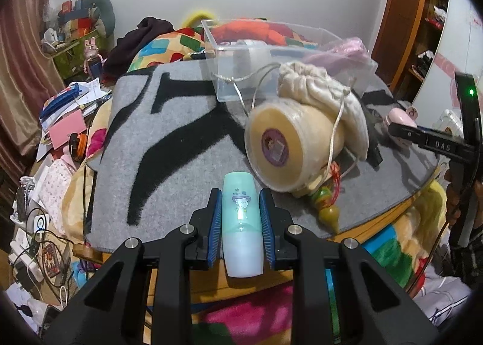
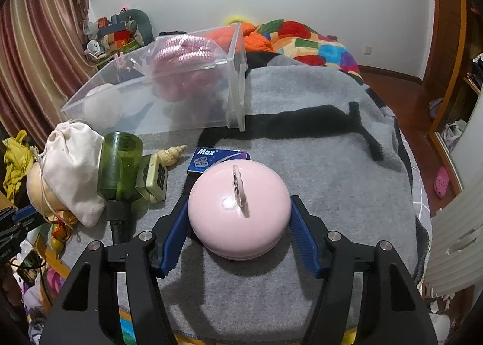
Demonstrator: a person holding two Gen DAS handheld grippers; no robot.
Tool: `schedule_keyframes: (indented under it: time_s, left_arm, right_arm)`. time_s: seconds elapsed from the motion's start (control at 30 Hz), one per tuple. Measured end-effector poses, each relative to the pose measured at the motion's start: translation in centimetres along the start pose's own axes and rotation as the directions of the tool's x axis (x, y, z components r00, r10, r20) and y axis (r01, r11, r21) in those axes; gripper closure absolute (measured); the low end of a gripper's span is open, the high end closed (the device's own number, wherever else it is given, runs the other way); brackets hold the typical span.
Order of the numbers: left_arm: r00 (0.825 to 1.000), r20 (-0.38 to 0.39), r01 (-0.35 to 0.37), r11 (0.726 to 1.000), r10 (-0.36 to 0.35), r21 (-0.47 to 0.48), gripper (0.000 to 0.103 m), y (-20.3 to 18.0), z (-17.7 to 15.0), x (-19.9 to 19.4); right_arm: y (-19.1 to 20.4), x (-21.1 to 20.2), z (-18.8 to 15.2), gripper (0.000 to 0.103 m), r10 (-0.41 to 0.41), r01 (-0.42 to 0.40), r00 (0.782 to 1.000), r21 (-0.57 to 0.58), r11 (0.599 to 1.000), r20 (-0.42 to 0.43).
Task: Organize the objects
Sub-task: 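Carry the mint-green bottle with left tool while right carries pink container to box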
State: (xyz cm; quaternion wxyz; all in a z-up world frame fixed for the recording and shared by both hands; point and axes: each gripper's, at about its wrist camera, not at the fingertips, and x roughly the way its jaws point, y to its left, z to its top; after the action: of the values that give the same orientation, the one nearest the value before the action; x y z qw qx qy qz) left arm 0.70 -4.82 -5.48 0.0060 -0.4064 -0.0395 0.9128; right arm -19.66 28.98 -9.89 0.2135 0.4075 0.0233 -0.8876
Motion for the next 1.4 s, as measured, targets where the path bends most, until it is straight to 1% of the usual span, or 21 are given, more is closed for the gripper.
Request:
schedule_keyframes:
  time_s: [0.3,0.53,0.77,0.9,1.03,1.4]
  left_arm:
    - [0.998,0.058,-0.006,1.0,0.007,-0.014,0.078,0.2,2.4,-1.0]
    - [0.994,0.108,0.008,1.0,-0.007,-0.008,0.079,-0.1,4.4,-1.7]
    - [0.99,0.14,0.01,1.0,-0.01,-0.003,0.078,-0.5,6.2,-1.5]
    - [0.987,0.159,0.025,1.0,-0.024,-0.004,0.079,-0.7,7.3,-1.5]
    - [0.985,0.171,0.032,0.999,-0.031,-0.006,0.078,-0.7,8.3,-1.3]
    - [0.977,0.206,0.054,0.999,-0.052,-0.004,0.079,-1.0,11.5,-0.7]
  right_arm:
    - [0.4,-1.8,1.1,0.043,0.011,-0.011,0.999,-0.011,1.0,0.052]
    - [1.0,-3.0,2.0,0.043,0.025,-0.022,0.996,-0.033,0.999,0.085]
    - [2.1,-3.5,3.3,0.043,0.041,-0.032,0.993,-0.08,0.996,0.109]
    - [2.8,-3.7,4.0,0.043,0.048,-0.035,0.991,-0.105,0.994,0.123]
    - [2.9,-3.8,4.8,0.043,0.075,-0.062,0.989,-0.107,0.992,0.129]
    - [3.9,-4.3,7.7,0.043,0.104,-0.078,0.978,-0.141,0.987,0.182]
